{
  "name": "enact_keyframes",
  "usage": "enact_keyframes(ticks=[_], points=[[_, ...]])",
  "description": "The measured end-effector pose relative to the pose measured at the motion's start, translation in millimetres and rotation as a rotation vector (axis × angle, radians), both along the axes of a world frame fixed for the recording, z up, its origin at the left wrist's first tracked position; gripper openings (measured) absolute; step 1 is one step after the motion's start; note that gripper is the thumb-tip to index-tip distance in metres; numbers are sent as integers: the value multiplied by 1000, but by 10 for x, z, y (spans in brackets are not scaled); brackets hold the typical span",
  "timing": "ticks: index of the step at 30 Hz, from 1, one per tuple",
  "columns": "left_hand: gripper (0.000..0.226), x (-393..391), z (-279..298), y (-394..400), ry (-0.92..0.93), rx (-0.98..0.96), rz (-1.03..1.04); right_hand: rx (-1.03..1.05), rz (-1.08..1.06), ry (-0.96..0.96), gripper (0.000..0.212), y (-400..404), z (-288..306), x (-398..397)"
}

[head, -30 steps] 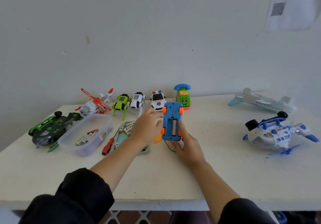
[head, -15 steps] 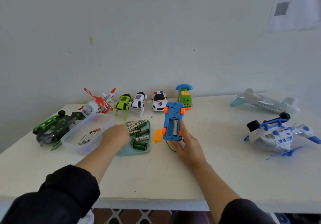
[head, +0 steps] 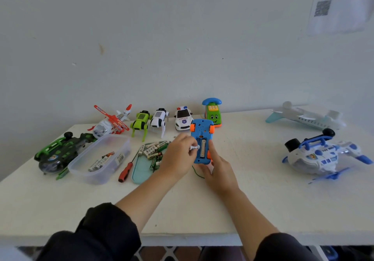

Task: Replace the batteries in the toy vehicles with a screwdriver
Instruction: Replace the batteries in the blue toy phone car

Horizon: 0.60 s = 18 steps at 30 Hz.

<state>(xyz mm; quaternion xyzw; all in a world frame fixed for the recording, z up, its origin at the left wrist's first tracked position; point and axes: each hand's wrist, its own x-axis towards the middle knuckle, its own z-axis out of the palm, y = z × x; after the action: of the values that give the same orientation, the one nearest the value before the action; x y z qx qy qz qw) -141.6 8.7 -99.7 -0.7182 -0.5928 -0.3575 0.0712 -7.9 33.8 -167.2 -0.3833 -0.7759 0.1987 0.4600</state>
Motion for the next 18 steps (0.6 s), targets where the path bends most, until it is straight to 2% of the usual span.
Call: enact_keyframes(ticks=[2,4,7,11,13,16,18], points=[[3,1,-130,23,121,118,-50,10,-9,-10,73,-3,1,-4],[16,-4,-222,21,176,192,-101,9,-19,-15,73,-8,6,0],[27,-28,-283,8,214,206,-163,18,-28,-21,74,3,1,5],[27,-110,-263,69,175,200,-146,12,-19,0,74,17,-17,-10],[25,-112,-236,112,70,126,-61,9,-20,13,74,15,-18,-12],[54,-47,-134,112,-266,-168,-19,4,-24,46,72,22,-13,-9],[61,-3,-58,119,-492,-344,-37,-2,-24,64,71,33,-9,-3]])
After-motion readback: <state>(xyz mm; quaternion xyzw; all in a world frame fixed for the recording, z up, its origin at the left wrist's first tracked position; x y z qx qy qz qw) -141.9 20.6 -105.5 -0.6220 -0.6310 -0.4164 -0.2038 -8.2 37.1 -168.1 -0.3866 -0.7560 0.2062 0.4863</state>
